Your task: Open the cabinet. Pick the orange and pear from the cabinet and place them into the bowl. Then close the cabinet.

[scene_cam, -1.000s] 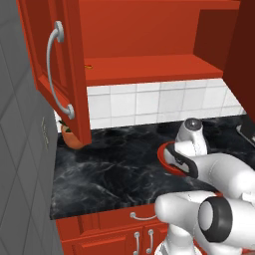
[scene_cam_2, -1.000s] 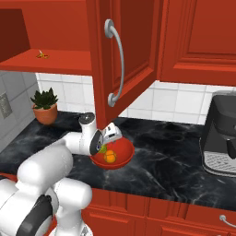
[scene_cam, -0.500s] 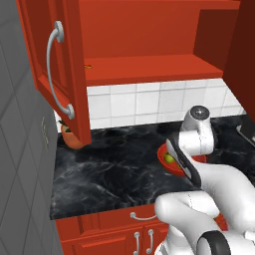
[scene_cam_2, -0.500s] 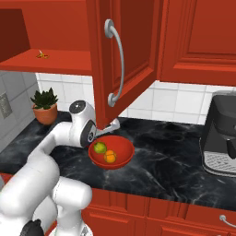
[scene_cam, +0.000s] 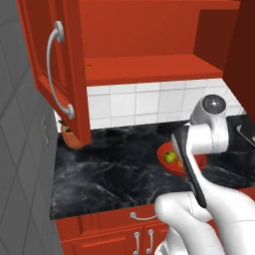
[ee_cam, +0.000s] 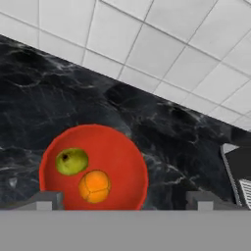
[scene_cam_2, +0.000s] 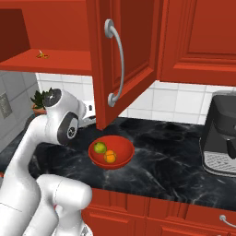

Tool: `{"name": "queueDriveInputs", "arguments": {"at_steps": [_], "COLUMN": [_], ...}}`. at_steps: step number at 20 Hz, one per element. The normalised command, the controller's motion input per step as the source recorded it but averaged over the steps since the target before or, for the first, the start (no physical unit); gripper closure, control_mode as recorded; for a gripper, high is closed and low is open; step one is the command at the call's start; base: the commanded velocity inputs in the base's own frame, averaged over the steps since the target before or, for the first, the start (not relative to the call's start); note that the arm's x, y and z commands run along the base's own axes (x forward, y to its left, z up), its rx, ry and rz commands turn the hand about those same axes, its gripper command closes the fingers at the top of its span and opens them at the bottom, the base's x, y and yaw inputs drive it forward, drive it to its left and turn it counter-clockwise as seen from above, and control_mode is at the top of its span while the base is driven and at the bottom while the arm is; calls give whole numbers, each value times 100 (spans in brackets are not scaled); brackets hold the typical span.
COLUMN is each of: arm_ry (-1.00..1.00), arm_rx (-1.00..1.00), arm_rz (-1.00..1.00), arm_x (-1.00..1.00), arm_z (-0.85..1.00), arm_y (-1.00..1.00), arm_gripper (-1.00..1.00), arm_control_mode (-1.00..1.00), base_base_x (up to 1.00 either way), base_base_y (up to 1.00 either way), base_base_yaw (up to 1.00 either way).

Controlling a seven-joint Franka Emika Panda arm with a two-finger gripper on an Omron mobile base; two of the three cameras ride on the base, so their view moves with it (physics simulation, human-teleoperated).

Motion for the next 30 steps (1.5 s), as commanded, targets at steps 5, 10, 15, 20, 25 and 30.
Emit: {"name": "queueDriveInputs", "arguments": {"at_steps": [5,10,15,20,25,30], "arm_ry": [-9,-8,-9,-3,-3,-2], "arm_rx": [0,1,6,11,7,9], "arm_rz": [-11,-12,-10,-7,-5,3], "arm_x": [-93,-100,-100,-100,-96,-25], "arm_z": [100,100,100,94,82,4], "arm_y": [0,0,1,32,-30,-59], "arm_gripper": [-100,-100,-100,-100,-100,-100], "arm_control_mode": [-100,-100,-100,-100,-100,-100], "base_base_x": [0,0,0,0,0,0], "base_base_y": [0,0,0,0,0,0], "base_base_yaw": [0,0,0,0,0,0]}}
